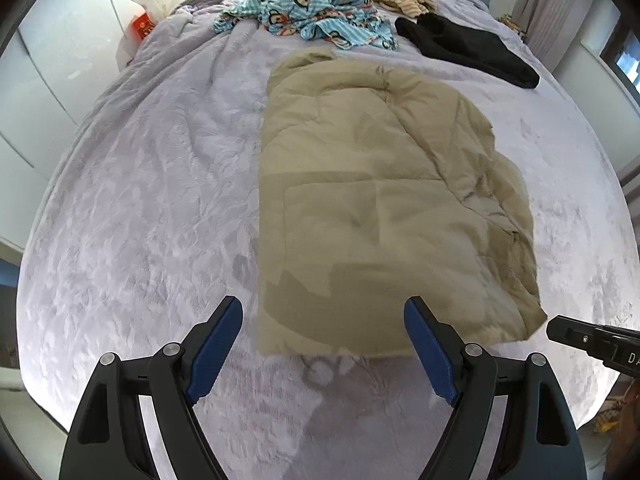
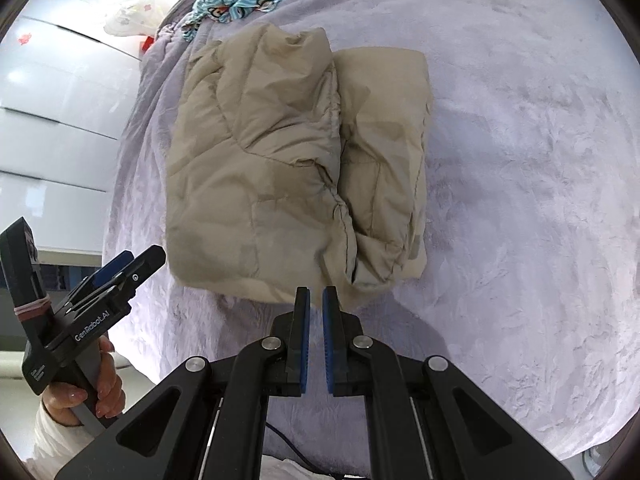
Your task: Fold large clothes
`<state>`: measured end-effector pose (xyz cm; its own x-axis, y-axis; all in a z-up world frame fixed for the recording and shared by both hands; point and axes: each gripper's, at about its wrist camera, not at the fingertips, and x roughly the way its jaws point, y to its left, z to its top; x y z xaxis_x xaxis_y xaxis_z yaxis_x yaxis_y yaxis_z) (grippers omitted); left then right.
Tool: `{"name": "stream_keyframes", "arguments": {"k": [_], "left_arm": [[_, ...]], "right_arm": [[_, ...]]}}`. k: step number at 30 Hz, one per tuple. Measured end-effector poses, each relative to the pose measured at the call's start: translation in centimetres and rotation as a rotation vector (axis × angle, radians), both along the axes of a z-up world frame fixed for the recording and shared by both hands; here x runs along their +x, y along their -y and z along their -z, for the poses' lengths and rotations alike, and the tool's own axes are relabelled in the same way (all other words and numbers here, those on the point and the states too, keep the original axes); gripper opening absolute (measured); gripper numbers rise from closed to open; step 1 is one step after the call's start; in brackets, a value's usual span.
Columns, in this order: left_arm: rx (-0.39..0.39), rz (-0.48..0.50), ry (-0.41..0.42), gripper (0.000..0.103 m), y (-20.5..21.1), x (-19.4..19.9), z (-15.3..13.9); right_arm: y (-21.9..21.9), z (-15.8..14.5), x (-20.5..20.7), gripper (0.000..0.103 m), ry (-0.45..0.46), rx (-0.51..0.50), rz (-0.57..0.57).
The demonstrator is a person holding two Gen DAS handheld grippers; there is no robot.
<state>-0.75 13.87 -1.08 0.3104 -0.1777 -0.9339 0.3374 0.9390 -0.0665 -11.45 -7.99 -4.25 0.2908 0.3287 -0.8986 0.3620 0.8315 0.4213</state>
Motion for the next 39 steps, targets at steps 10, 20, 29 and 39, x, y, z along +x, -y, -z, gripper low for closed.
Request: {"name": "stream_keyframes", "arguments": {"k": [10, 20, 29, 39], "left_arm": [[-0.027, -0.056, 0.034, 0.103, -0.8, -5.6, -1.7], [-0.013, -0.040, 0.025, 0.103, -0.3, -12.4, -3.3], [-0.026, -0.091, 0.075, 0.103, -3.7, -13.1, -6.3], [0.000, -0.069, 0.155, 0.103, -6.2, -7.3, -9.0]], "right_arm": [[-0.8, -2.5, -4.2, 0.007, 0.055, -0.040, -0.023], [-0.2, -2.6, -11.2, 0.007, 0.051, -0.031, 0.017], [-1.9, -4.2, -12.1, 0.007, 0.053, -0.094, -0.011], [-5.5, -7.2, -5.3, 0.069, 0.143, -0.207, 0.024]]}}
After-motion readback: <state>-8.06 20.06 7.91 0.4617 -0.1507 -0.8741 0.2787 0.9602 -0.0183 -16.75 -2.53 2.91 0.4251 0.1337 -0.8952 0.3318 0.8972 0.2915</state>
